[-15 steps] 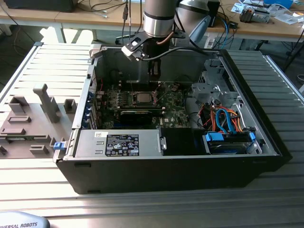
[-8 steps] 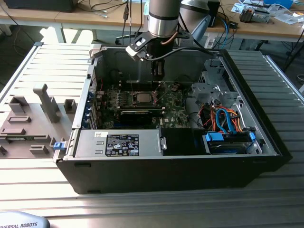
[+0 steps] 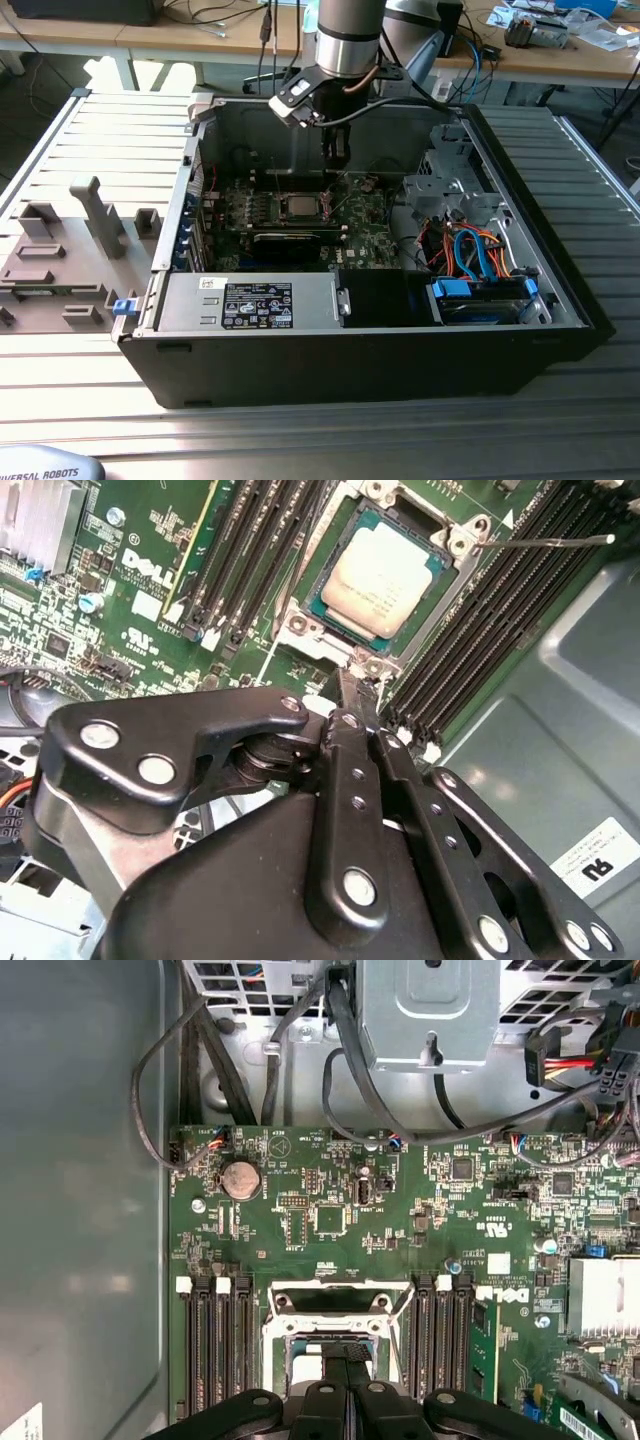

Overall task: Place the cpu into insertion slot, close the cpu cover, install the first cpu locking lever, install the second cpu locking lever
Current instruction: 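Close the cpu cover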

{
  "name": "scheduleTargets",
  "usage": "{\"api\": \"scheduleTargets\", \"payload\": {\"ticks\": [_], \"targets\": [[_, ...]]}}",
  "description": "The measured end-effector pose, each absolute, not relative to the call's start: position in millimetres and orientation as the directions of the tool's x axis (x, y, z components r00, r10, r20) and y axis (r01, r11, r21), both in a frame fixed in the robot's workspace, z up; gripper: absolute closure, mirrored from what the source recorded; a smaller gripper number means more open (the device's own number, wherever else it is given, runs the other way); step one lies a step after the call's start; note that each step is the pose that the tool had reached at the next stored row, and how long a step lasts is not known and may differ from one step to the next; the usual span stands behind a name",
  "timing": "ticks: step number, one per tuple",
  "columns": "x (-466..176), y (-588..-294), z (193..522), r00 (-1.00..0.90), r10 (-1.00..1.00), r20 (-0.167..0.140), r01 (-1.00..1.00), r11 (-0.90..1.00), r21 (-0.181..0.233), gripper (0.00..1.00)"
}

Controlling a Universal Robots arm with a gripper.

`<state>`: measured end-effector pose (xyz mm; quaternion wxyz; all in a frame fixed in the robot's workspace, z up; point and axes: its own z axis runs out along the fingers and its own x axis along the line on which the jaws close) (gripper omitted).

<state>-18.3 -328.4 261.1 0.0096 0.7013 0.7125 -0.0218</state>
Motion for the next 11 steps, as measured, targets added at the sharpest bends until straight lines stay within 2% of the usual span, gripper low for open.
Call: {"api": "scheduleTargets", "payload": {"ticks": [11], "targets": [[-9.7,-328.4,261.9,-0.016,0.999,-0.044,1.0,0.015,-0.019,0.89]]}}
